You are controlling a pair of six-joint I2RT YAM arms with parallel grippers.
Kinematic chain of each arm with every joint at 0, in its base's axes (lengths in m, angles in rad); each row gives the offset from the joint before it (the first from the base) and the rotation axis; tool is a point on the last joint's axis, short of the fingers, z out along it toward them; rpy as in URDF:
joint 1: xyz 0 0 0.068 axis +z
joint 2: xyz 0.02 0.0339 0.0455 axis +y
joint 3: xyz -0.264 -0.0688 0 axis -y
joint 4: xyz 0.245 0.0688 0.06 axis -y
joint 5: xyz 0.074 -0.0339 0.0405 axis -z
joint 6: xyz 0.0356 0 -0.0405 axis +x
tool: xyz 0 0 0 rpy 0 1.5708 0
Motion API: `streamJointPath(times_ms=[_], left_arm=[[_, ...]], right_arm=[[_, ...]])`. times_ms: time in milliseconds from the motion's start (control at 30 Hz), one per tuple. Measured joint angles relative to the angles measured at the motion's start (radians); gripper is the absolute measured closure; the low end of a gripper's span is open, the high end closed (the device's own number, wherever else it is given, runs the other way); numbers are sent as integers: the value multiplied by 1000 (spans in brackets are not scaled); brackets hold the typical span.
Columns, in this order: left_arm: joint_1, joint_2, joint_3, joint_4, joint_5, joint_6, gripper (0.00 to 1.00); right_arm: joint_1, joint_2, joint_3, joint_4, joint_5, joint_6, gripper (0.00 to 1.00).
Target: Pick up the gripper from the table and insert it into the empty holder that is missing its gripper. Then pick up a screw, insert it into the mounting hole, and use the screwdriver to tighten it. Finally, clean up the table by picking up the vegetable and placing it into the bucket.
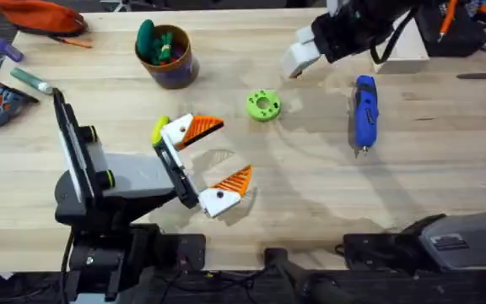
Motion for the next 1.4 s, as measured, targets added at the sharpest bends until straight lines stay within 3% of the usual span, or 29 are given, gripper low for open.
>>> streamJointPath(times_ms=[600, 900, 1167, 1400], left_arm=[[0, 0, 0, 0, 0, 0, 15], [0, 0, 0, 0, 0, 0, 16], [0, 0, 0, 0, 0, 0, 15], [0, 0, 0, 0, 0, 0, 15]], right_arm=[[6, 14, 1, -33, 17, -25, 17], [107, 228, 3, 18, 51, -33, 27], [127, 315, 3, 74, 66, -3, 94], [127, 330, 3, 82, 9, 8, 202]])
